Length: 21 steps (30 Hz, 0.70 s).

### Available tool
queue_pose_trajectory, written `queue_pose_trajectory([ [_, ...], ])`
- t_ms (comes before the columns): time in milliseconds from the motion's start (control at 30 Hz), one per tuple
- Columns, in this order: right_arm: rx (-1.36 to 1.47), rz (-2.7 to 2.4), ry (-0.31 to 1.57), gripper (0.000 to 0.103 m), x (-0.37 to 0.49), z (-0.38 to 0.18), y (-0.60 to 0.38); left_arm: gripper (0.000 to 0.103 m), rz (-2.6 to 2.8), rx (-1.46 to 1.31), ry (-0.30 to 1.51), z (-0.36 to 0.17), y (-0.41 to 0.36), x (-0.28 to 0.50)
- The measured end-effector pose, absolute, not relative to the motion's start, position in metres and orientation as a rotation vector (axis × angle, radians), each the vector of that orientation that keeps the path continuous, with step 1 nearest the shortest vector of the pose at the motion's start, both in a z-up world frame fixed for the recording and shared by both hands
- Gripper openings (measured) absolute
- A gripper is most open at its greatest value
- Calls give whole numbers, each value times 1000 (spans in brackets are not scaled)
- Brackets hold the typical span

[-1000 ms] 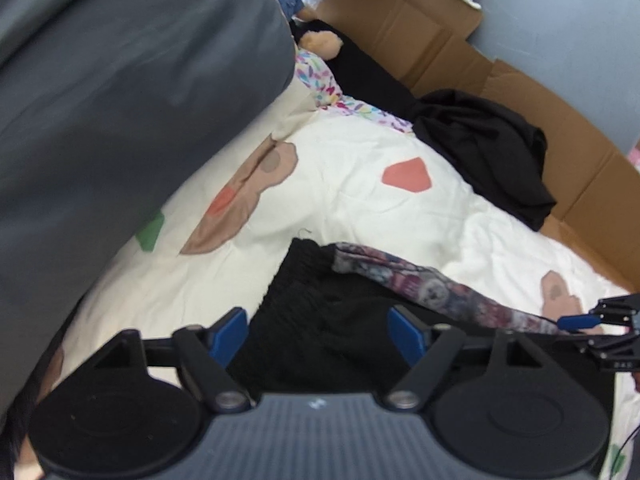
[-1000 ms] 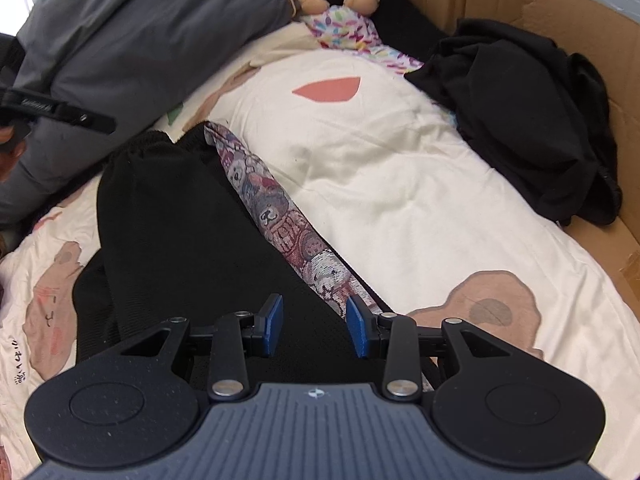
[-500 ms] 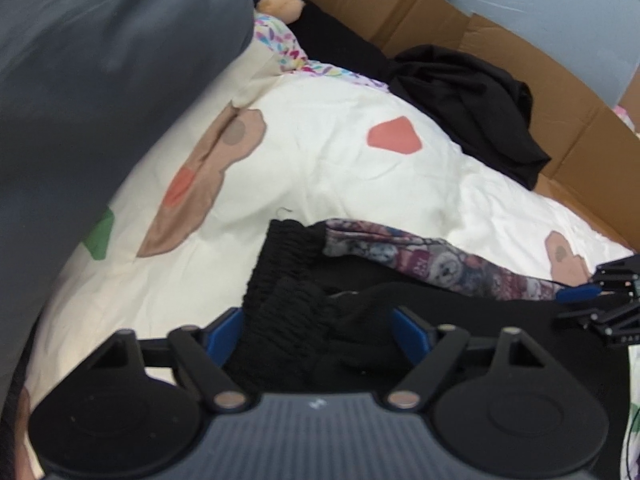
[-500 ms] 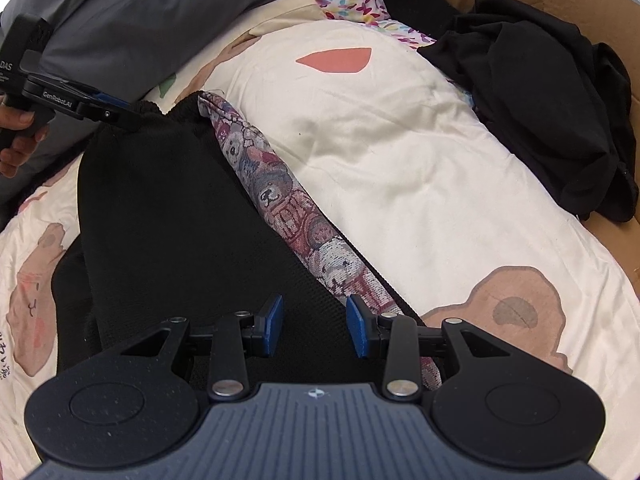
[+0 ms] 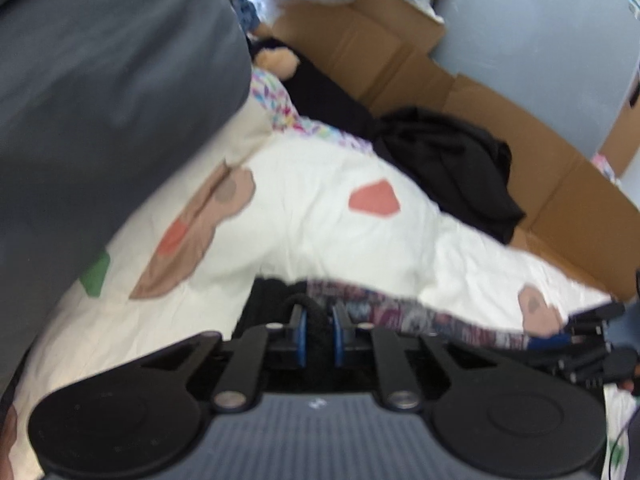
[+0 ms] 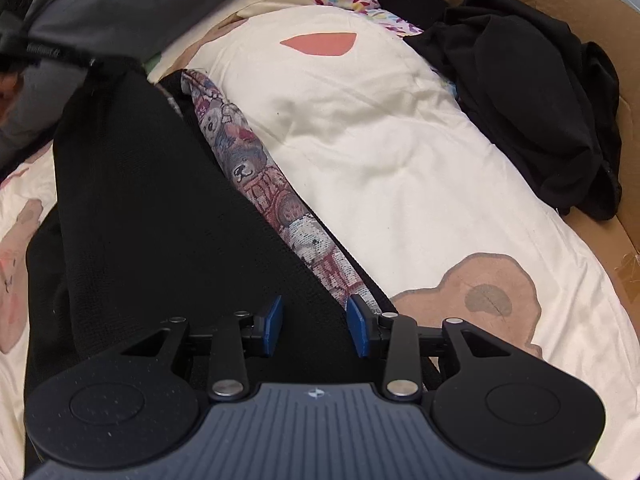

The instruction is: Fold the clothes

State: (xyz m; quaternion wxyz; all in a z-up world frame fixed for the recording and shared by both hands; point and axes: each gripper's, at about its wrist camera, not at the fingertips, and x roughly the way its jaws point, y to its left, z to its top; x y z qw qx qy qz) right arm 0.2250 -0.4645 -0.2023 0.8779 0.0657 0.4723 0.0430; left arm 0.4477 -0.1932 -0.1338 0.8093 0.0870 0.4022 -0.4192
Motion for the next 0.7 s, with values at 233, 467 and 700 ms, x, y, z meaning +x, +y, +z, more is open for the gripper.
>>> queue_pose_trajectory([
  [233,133,110,954,1,217,-189,-474,12,-864,98,816,-136,-197,456],
  [467,156,76,907,1,217,-176,-488,11,-815,52,780,-138,-193,462],
  [700,148,40,872,1,214,-169,-494,11,-810,-50,784,-142,-177,470],
])
